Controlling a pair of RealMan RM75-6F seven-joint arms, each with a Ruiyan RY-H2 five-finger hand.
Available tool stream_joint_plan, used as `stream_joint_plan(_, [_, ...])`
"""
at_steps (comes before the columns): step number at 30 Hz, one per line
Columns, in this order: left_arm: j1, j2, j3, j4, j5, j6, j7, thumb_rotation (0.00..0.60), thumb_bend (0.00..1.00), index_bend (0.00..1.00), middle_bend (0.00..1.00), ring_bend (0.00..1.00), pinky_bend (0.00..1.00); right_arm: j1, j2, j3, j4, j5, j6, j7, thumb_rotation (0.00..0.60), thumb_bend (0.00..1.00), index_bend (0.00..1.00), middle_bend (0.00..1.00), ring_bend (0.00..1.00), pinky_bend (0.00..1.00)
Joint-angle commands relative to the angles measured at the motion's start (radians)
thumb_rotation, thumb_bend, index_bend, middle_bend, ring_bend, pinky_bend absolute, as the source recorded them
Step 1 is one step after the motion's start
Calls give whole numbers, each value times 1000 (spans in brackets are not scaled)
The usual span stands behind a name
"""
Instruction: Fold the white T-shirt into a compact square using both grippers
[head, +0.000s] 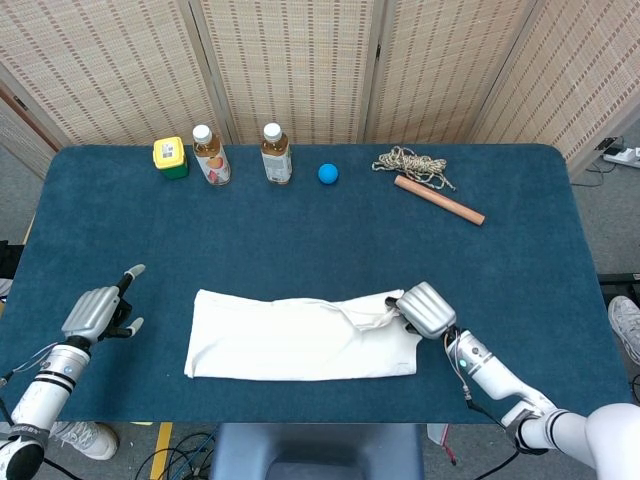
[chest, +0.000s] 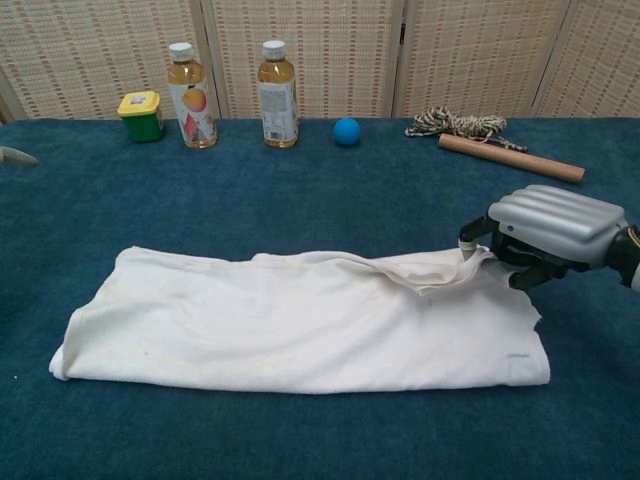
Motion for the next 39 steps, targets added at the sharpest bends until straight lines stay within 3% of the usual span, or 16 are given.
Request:
stream_joint_plan(1, [0,0,0,0,-1,0,0,600,381,59,949,850,1000,-5,12,-6,-28,0,-15,-33,600,480,411,945,954,971])
stream_joint_plan(7, [0,0,1,1,-1,0,0,600,381,59,949,850,1000,-17,50,-2,-114,20,-38,-82,600,321,70,928,949,967])
stream_joint_plan(9, [0,0,0,1,0,0,0,600,381,59,949,850,1000,-21,64,-2,-140,26,-41,-95,600,310,40,926,948,966])
stream_joint_plan(21, [4,12,6,-2,26,9,-7,600,381,63,949,851,1000,-69,174,18,-328,63,-8,-152,600,335,51,925,946,966])
stream_joint_plan(26, [11,6,27,37,126,52,-5,600,381,125,949,850,1000,-94,280,57,-449,70,67,-182,600,354,120,922,944,966])
stream_joint_plan(33, [18,-96,101,261,395,194,-53,600,377,250,949,850,1000,-139,416,110,-580,85,169,-215,600,354,147,922,944,966])
stream_joint_plan(39, [-1,-219,145,495,560,316,-104,600,295,306,949,850,1000,-177,467,120,-633,90,211,-224,600,354,147,922,944,966])
